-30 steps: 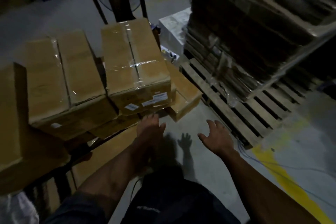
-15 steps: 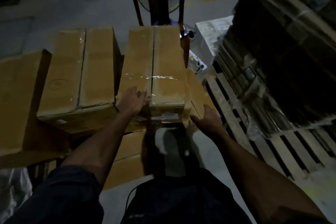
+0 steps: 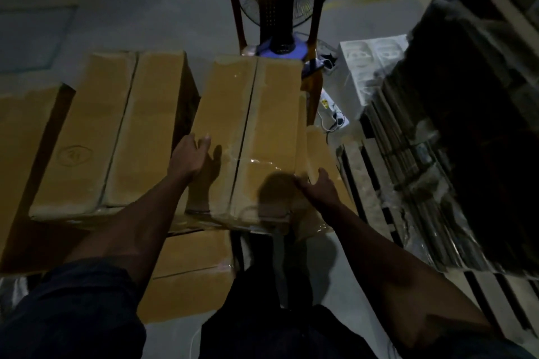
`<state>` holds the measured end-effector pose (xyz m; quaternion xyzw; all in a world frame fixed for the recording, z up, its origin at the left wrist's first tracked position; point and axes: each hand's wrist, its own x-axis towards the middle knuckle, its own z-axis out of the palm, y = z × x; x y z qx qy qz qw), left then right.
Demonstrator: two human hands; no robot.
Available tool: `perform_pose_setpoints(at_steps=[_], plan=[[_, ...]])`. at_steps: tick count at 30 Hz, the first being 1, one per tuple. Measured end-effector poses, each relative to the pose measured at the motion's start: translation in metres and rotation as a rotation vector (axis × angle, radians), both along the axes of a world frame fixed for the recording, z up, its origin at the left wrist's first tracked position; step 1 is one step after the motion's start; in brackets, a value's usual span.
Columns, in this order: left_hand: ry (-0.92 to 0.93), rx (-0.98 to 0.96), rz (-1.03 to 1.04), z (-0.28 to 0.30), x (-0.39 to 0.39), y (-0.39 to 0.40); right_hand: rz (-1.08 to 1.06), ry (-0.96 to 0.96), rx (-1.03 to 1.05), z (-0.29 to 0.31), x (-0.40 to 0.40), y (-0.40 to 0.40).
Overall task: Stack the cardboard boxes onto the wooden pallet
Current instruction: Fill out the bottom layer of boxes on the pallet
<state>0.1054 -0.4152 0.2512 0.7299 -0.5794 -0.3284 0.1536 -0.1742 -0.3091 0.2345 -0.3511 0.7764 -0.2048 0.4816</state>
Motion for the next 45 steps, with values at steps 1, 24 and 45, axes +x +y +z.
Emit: perform_pose_setpoints(at_steps=[1,24,45], plan=[[0.026,0.009,-0.002,-0.003,0.003,-0.013,-0.012,-0.006,0.003,-0.003,0.0,-0.012],[0.259,0.178,0.006,-0.05,0.008,-0.151,-0.283,-0.264,-0.013,-0.043,0.037,-0.122],[0.194,-0.04,0.442,0.009,-0.066,0.084,0.11,-0.385,-0.153,-0.012,-0.075,-0.017]])
